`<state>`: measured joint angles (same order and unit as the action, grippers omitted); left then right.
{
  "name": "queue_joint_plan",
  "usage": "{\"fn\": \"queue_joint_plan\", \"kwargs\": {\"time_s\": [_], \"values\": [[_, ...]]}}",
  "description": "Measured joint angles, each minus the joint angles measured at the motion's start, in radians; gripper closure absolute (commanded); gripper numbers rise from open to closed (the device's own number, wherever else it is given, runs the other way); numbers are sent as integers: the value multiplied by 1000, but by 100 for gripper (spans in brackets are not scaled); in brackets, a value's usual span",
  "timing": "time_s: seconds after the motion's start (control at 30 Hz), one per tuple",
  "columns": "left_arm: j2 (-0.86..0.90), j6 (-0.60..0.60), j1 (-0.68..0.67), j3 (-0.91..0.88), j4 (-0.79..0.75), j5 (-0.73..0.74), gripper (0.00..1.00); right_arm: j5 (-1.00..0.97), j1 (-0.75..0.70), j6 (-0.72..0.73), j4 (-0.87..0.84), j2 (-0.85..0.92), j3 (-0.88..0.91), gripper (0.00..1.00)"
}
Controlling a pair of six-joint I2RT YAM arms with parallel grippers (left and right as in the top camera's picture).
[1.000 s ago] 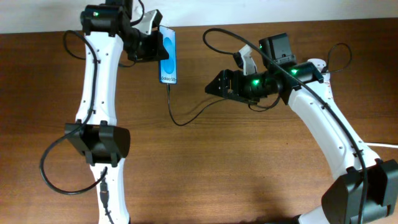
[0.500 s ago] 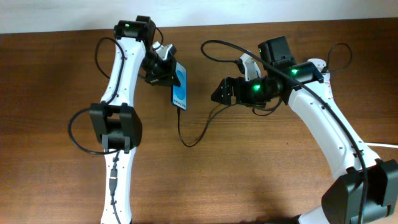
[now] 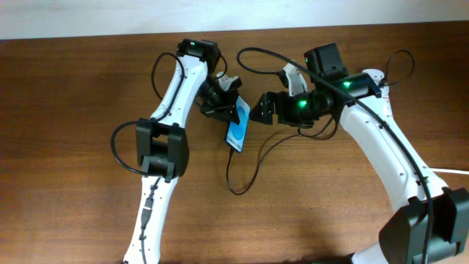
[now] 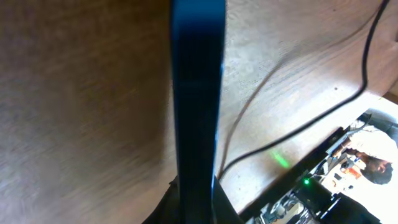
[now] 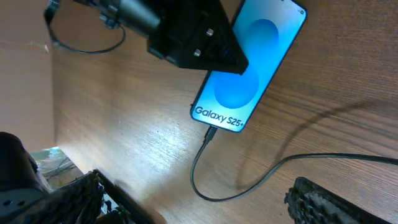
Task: Plug charger to phone and switch on socket
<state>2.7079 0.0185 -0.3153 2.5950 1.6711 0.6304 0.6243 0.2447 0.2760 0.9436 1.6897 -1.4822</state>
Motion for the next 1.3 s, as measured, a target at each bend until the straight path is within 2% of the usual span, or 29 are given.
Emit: {"fn": "queue_joint_plan", "kwargs": {"time_s": [0.2, 0.3, 0.47, 0.5, 0.53, 0.57, 0.6, 0.77, 0.8, 0.83, 0.93, 1.0, 1.07, 1.1, 1.17, 1.3], "values": [[17, -17, -1, -2, -69, 18, 100, 0, 0, 0, -9, 0, 0, 1], [25, -27, -1, -2, -117, 31, 90, 0, 0, 0, -9, 0, 0, 2], [58, -41, 0, -2, -123, 33, 68, 0, 0, 1, -13, 0, 0, 2], [60, -44, 0, -2, -122, 18, 53, 0, 0, 0, -16, 0, 0, 2], [69, -47, 0, -2, -124, 5, 27, 0, 0, 1, -16, 0, 0, 2], [70, -49, 0, -2, -123, 12, 11, 0, 0, 1, -16, 0, 0, 1], [66, -48, 0, 1, -119, 19, 0, 0, 0, 1, -16, 0, 0, 2], [41, -61, -11, 18, -102, -57, 1, -60, -12, 72, -4, 0, 0, 2], [43, -61, 3, 40, -77, -117, 1, -64, -50, 96, 5, 0, 0, 2], [60, -60, 29, 93, -41, -162, 1, -61, -115, 94, 47, 0, 0, 2], [101, -73, 174, 441, 15, -247, 1, -106, -286, 45, 166, 0, 1, 2], [25, -117, 248, 519, -16, -309, 1, -152, -359, 8, 287, 4, -47, 2], [-88, -141, 288, 526, -15, -404, 1, -298, -430, 3, 339, 9, -202, 2], [-120, -146, 290, 532, -13, -431, 1, -398, -470, 59, 292, 6, -254, 2], [-144, -151, 285, 537, 14, -471, 1, -553, -557, 159, 237, 6, -275, 2], [-144, -151, 285, 536, 16, -483, 1, -834, -562, 154, 144, 77, -274, 2]]}}
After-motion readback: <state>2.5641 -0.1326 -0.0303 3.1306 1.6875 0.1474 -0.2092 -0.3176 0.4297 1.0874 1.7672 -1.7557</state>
